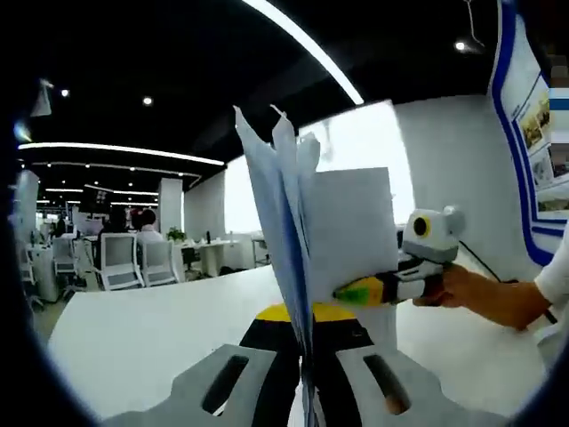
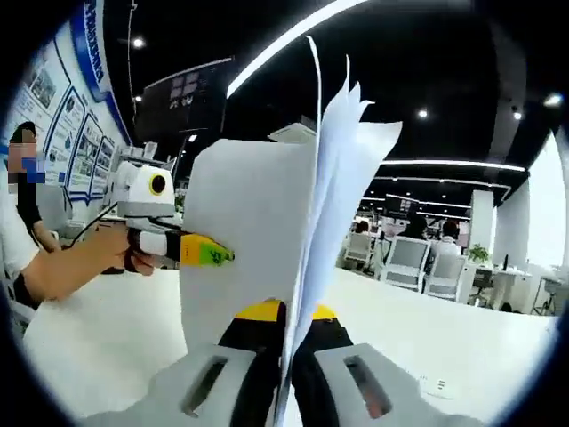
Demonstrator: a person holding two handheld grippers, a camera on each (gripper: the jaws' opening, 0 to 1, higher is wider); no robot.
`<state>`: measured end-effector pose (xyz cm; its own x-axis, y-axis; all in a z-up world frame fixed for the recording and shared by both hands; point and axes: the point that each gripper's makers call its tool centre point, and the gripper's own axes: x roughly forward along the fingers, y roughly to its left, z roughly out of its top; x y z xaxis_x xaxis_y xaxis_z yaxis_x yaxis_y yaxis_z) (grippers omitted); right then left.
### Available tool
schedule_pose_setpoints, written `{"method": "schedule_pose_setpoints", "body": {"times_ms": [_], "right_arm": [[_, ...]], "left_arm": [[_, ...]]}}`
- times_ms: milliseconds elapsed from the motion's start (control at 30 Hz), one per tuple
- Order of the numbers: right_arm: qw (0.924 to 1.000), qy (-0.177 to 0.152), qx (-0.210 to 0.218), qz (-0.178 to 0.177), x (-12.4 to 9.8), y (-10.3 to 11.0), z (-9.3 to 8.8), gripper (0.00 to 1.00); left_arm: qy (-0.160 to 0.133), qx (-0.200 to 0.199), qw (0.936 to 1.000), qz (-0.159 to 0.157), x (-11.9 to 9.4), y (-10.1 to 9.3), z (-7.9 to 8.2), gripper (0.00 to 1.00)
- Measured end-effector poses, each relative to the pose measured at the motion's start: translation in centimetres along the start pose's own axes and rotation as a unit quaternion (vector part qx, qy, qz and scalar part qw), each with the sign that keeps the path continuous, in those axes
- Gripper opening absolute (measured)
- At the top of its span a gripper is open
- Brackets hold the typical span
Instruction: Organize the stack of printing papers by aligning and flattening the scattered papers on the table
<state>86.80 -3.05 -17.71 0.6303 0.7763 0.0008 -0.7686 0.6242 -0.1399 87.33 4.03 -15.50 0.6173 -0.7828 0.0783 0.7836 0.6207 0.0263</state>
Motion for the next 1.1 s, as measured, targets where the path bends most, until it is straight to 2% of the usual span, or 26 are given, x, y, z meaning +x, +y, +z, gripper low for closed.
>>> {"method": "schedule_pose_setpoints", "body": {"times_ms": [67,100,167,200,233,267,300,400,467,500,567,600,633,667,700,733,767,800,867,900,933,1000,1033,1067,1100], "right_arm": [[0.9984,-0.022,0.051,0.007,-0.1,0.0,0.7,0.0],[0.9977,-0.03,0.059,0.009,-0.3,0.2,1.1,0.0],[0.9981,-0.044,0.029,0.033,-0.4,1.0,1.9,0.0],[0.9972,-0.048,0.031,0.047,-0.3,1.4,1.9,0.06],[0.9969,-0.039,0.038,0.057,-0.3,1.9,1.4,0.2],[0.9972,-0.032,0.039,0.054,-0.1,1.6,1.0,0.29],[0.9977,-0.012,0.037,0.055,-0.1,1.4,0.2,0.32],[0.9978,-0.017,0.029,0.057,-0.5,1.1,0.1,0.15],[0.9964,-0.019,0.046,0.068,-0.9,1.2,0.8,0.0],[0.996,-0.026,0.051,0.069,-0.9,1.3,1.2,0.0],[0.9956,-0.036,0.054,0.067,-1.1,1.4,1.8,0.0],[0.9957,-0.036,0.054,0.066,-1.0,1.1,1.6,0.0],[0.9948,-0.025,0.068,0.071,-1.0,1.0,0.8,0.0],[0.9925,-0.032,0.093,0.074,-0.8,0.7,0.3,0.0],[0.9892,-0.051,0.118,0.069,-0.9,0.3,0.5,0.0],[0.9852,-0.042,0.15,0.071,-1.0,-0.2,0.1,0.0],[0.985,-0.041,0.153,0.069,-1.0,-0.2,0.5,0.0],[0.9847,-0.04,0.156,0.067,-1.1,-0.3,0.9,0.0],[0.9882,-0.059,0.132,0.052,-1.2,-0.5,2.3,0.0],[0.9874,-0.073,0.129,0.055,-1.6,-0.3,3.2,0.0],[0.9875,-0.083,0.121,0.057,-1.7,-0.4,3.6,0.05],[0.9858,-0.063,0.139,0.071,-1.7,-0.1,2.6,0.21],[0.9845,-0.048,0.15,0.078,-1.5,0.0,1.7,0.24],[0.9856,-0.035,0.152,0.065,-1.3,-0.6,0.8,0.21],[0.9859,-0.04,0.148,0.068,-1.3,-0.6,0.9,0.16]], "left_arm": [[-0.005,-0.009,0.9999,0.002,-0.2,0.2,0.4,0.07],[-0.006,-0.011,0.9999,0.002,-0.3,0.1,0.7,0.07],[-0.011,-0.003,0.9999,-0.001,-0.4,-0.2,1.2,0.1],[-0.009,0.009,0.9999,-0.002,-0.5,-0.4,1.2,0.16],[-0.004,0.012,0.9999,-0.001,-0.4,-0.3,1.0,0.25],[-0.001,0.013,0.9999,0.0,-0.4,-0.2,0.6,0.29],[0.002,0.013,0.9999,-0.003,-0.4,-0.2,0.4,0.3],[0.002,0.008,0.9999,-0.009,-0.4,-0.3,0.3,0.26],[-0.002,0.007,0.9999,-0.011,-0.4,-0.7,0.7,0.17],[-0.007,0.004,0.9998,-0.016,-0.4,-1.0,1.1,0.11],[-0.02,0.001,0.9994,-0.026,-0.2,-1.7,1.8,0.07],[-0.019,0.0,0.9995,-0.027,-0.2,-1.6,1.4,0.07],[-0.015,-0.009,0.9993,-0.032,0.0,-1.4,0.6,0.08],[-0.01,-0.022,0.9991,-0.035,0.2,-1.2,-0.1,0.09],[0.004,-0.041,0.9988,-0.027,0.4,-0.7,-1.1,0.12],[0.008,-0.038,0.9991,-0.017,0.5,-0.2,-1.5,0.12],[0.009,-0.035,0.9992,-0.018,0.6,-0.2,-1.6,0.08],[0.005,-0.028,0.9995,-0.011,0.7,-0.7,-0.8,0.07],[-0.006,-0.017,0.9998,-0.004,0.7,-1.4,0.6,0.07],[-0.012,-0.019,0.9997,-0.007,0.6,-1.6,1.1,0.07],[-0.015,-0.026,0.9995,-0.006,0.5,-1.6,1.3,0.09],[-0.008,-0.041,0.9991,-0.009,0.7,-1.3,0.3,0.24],[-0.002,-0.054,0.9985,-0.011,0.7,-1.1,-0.4,0.27],[0.005,-0.066,0.9977,-0.013,0.9,-0.9,-1.2,0.26],[0.001,-0.064,0.9978,-0.016,0.9,-0.9,-1.2,0.25]]}}
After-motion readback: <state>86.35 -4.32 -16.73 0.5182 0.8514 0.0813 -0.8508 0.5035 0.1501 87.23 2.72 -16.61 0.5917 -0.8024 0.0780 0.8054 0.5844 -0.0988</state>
